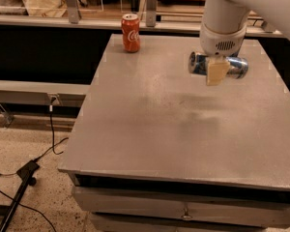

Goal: Knock redbull can over

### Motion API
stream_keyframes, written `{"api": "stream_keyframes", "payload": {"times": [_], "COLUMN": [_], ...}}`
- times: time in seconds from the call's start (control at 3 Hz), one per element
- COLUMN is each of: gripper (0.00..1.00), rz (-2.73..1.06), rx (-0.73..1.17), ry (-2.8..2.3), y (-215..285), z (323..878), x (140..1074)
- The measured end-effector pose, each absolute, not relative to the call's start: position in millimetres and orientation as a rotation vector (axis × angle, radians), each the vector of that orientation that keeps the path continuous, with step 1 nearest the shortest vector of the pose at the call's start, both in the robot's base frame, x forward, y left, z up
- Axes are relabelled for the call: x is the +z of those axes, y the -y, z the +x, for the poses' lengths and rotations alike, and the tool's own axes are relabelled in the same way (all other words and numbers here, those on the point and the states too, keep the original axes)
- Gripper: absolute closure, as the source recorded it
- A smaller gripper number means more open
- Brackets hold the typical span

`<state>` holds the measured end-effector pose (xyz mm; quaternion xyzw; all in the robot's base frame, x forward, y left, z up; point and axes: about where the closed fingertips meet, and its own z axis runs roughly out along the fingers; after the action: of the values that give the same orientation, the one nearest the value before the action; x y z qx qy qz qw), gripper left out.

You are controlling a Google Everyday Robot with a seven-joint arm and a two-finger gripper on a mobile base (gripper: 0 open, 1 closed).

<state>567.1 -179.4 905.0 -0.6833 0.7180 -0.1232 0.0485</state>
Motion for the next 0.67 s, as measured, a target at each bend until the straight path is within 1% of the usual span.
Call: {"api": "stream_keyframes", "payload": {"times": [0.33,0.67], "gripper": [0.84,0.61], "rz": [-2.145,-2.183], "rx": [-0.320,-0.070], "ry": [-2.326,-2.380], "y": [210,198], "z": [554,536], "x": [861,811]}}
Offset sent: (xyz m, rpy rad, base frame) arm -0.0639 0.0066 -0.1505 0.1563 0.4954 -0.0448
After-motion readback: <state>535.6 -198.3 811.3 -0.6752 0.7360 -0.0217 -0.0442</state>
